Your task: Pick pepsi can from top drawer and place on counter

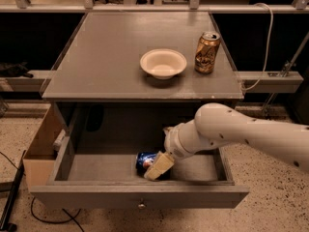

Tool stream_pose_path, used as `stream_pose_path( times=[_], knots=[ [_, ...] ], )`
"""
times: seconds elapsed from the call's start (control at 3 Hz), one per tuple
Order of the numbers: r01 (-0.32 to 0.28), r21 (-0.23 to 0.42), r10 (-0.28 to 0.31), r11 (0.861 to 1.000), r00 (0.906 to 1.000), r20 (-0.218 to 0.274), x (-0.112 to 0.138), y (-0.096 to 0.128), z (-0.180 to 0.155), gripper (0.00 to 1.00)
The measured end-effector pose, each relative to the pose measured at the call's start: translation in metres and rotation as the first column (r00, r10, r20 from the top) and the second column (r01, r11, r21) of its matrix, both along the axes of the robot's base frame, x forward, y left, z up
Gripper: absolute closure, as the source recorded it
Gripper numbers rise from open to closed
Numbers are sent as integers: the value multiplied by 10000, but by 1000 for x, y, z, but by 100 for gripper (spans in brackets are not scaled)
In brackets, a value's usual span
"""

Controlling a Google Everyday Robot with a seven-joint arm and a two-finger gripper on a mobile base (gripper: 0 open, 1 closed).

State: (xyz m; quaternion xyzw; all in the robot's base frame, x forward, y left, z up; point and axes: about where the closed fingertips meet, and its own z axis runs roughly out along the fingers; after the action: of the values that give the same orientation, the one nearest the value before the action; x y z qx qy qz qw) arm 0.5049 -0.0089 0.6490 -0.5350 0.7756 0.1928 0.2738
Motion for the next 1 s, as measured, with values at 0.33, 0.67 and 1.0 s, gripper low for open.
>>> stream_pose_path(
  times=[0.33,0.67,1.0],
  knots=[
    [210,-240,-187,9995,9953,946,-1,-12,0,0],
    [394,-385,-330,9985,9876,1537,3,-22,1,0],
    [342,-450,-269,9984,9879,1525,6,-24,3,13]
  ],
)
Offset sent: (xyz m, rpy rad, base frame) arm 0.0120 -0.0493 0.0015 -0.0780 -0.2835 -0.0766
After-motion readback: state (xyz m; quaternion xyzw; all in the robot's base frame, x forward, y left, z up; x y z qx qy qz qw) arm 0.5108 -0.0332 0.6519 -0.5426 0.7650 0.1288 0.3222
